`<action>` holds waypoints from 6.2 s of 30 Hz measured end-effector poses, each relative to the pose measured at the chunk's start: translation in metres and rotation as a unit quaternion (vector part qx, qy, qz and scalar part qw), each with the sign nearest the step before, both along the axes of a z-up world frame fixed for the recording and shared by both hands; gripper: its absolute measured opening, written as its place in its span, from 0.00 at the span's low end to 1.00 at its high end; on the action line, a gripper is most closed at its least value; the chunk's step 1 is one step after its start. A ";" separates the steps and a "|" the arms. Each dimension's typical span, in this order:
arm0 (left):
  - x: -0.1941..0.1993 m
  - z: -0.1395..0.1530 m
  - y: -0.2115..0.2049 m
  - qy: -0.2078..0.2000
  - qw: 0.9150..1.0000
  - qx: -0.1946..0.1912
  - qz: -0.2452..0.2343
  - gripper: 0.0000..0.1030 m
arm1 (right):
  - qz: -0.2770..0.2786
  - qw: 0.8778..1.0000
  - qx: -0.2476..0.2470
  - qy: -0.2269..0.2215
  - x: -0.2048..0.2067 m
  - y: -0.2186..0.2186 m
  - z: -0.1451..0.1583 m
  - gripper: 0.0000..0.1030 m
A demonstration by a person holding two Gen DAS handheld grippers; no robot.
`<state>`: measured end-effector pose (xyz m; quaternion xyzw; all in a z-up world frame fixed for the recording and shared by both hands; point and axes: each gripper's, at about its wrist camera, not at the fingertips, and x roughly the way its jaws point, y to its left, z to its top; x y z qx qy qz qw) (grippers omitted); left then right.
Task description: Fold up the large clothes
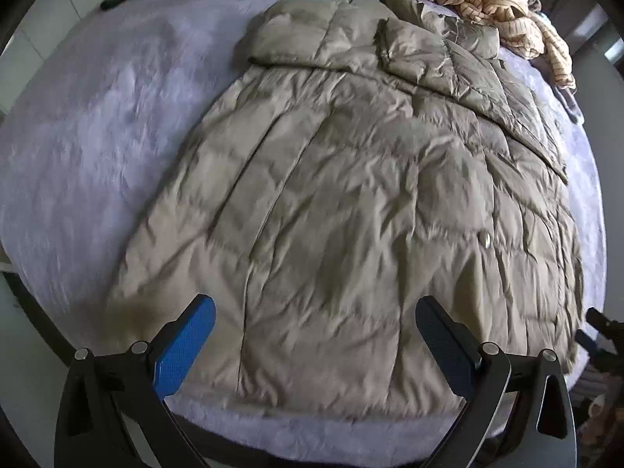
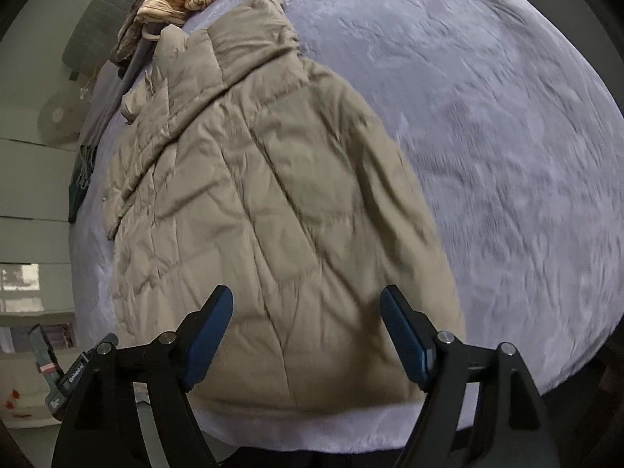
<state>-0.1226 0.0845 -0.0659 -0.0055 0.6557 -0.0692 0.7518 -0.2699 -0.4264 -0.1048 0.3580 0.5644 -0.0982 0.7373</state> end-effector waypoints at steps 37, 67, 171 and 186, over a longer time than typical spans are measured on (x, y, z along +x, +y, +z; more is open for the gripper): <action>-0.003 -0.038 0.093 0.055 0.975 -0.195 0.089 0.16 | -0.239 0.937 0.251 -0.050 -0.080 0.010 -0.073 0.42; 0.120 0.115 0.029 -0.158 0.970 -0.181 0.045 0.16 | -0.022 0.988 0.062 -0.138 0.077 -0.012 0.069 0.08; 0.373 -0.049 -0.032 -0.147 0.988 0.049 0.022 0.81 | 0.018 0.985 -0.148 -0.081 0.357 -0.059 -0.045 0.22; 0.285 -0.021 -0.044 -0.133 0.990 0.051 -0.011 1.00 | 0.009 0.992 -0.088 -0.086 0.257 -0.013 -0.027 0.44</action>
